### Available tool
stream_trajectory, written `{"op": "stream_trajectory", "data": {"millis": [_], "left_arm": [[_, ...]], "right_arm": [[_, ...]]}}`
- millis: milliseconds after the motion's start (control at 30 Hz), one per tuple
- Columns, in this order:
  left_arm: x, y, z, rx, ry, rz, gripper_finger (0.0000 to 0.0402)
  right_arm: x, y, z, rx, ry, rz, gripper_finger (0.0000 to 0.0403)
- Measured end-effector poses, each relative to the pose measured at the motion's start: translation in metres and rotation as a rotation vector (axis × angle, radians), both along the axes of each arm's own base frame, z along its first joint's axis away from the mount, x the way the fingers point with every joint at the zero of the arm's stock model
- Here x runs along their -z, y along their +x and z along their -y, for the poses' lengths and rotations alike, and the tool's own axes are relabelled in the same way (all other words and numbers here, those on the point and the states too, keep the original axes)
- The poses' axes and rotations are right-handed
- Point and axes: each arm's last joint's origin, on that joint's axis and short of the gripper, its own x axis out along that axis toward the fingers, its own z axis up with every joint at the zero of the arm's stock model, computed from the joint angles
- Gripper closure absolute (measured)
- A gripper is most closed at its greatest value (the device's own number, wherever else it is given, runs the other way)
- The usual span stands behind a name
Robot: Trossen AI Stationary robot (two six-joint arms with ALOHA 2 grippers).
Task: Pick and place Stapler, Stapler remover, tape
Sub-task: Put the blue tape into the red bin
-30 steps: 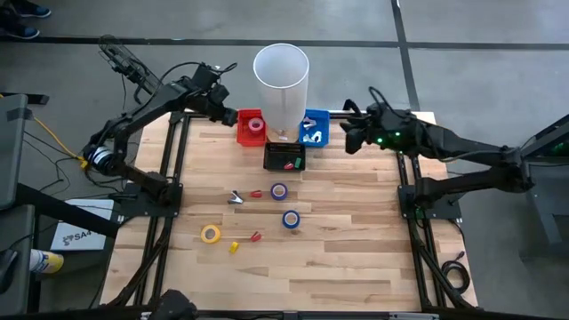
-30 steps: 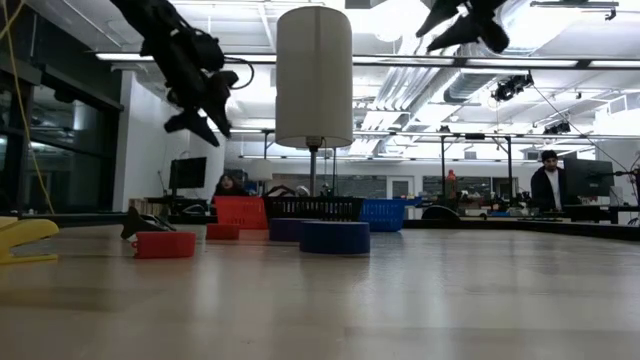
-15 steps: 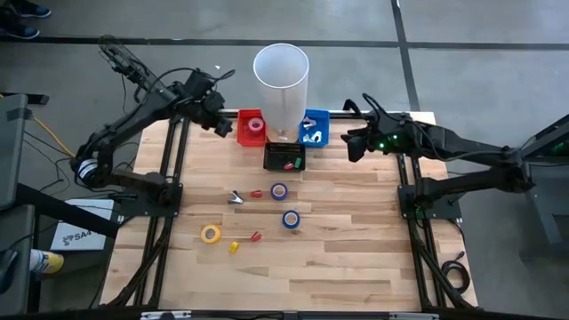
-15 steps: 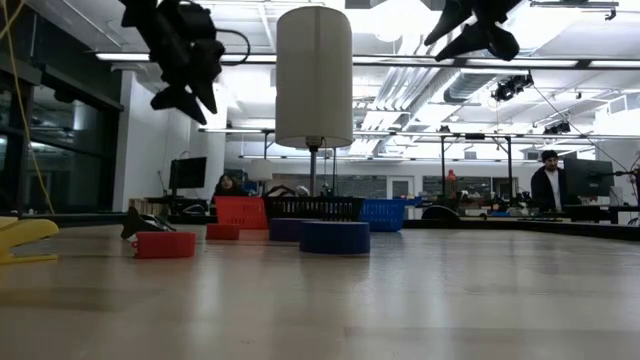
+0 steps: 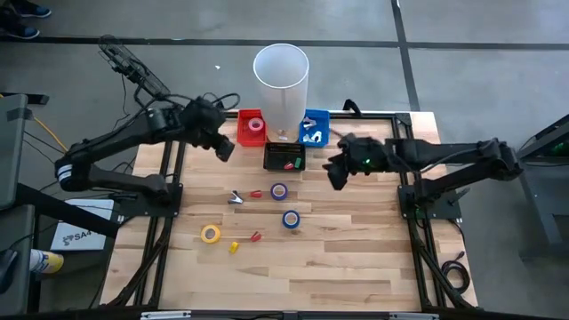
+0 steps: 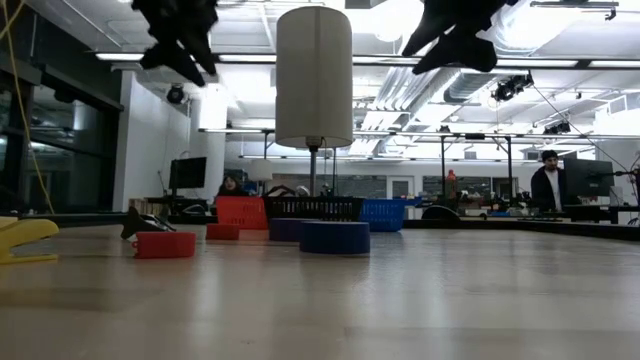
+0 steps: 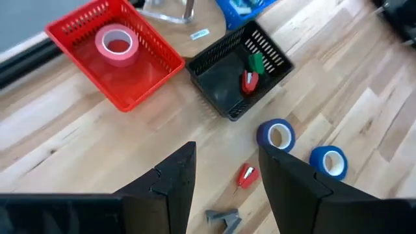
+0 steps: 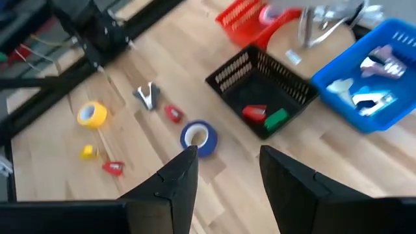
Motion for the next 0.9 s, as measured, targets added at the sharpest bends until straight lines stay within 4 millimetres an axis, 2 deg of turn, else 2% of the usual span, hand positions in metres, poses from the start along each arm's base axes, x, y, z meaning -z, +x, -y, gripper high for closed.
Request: {"op": "stream_trajectory", "data": {"millis": [233,433,600,900], "left_arm": [[-0.005,-0.015,0.038,-0.012,0.037,-0.039,0.0236],[-0.009,-0.027,0.061,0.010,0.055,-0.029,0.0236],[-0.012,-0.033,0.073,0.067,0.055,0.002,0.0236],[-0.012,-0.044,0.084,0.148,0.056,-0.020,0.0236]], "right_arm": [[0.028,0.027,-0.025,-0.022,0.015,-0.082,0.0247],[0.055,0.052,-0.038,0.036,0.135,-0.098,0.0247],[0.079,0.074,-0.044,0.061,0.265,-0.146,0.0257],[0.100,0.122,-0.053,0.033,0.348,-0.292,0.0296]]}}
